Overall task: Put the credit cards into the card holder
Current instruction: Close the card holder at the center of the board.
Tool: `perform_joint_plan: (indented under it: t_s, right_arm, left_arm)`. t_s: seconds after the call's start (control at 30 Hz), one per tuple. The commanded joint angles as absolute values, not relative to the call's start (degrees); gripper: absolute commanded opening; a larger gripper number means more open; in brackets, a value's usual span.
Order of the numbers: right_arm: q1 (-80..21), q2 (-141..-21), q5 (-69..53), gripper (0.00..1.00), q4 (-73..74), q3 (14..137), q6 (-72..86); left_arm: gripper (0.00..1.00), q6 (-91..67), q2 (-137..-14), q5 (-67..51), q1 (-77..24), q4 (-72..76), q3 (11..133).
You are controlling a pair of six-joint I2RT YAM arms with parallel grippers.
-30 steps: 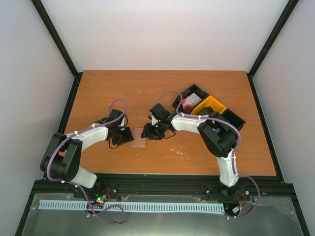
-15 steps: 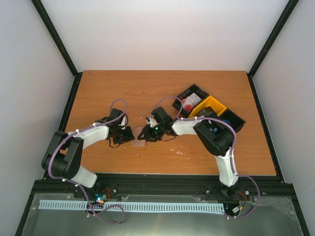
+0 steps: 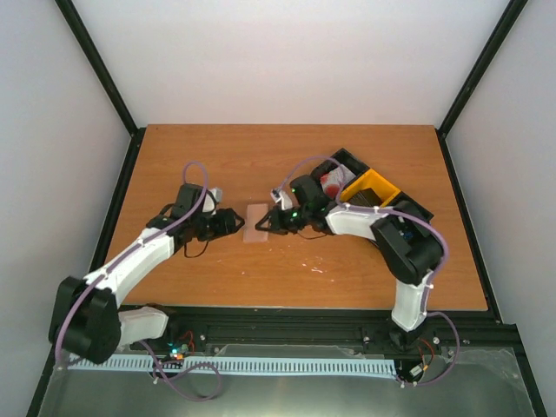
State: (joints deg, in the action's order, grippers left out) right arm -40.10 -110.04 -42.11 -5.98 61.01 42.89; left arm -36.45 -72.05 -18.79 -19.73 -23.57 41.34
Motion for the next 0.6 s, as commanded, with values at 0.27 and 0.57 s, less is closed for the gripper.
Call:
perform_joint_plan:
  t_s: [0.27, 0.57]
  right_arm:
    - [-35.5, -90.0, -54.5, 0.12, 0.0, 62.7, 32.2]
    - [-35.5, -87.1, -56.7, 0.14, -6.4, 62.2, 40.2]
  left_arm:
    - [0.81, -37.5, -62.7, -38.0, -17.1, -16.9, 50.2]
    - [0.83, -41.8, -57.5, -55.5, -15.6, -7.3, 45.4]
